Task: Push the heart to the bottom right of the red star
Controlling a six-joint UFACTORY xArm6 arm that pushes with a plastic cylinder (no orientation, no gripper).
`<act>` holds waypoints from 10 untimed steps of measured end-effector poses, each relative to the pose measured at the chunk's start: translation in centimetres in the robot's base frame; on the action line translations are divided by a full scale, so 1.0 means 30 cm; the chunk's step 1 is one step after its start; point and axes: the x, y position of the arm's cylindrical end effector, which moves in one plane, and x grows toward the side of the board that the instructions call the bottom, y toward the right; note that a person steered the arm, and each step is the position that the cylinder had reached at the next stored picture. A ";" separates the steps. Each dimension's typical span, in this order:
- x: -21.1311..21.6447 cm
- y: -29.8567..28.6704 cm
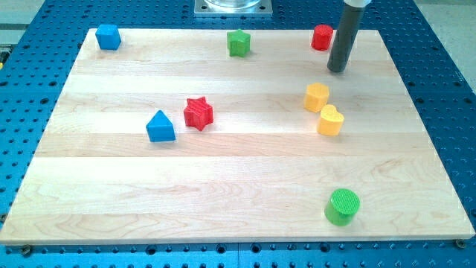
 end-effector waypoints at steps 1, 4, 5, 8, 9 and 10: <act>0.002 0.097; 0.311 0.174; 0.372 0.055; 0.491 -0.136; 0.479 -0.183; 0.524 -0.396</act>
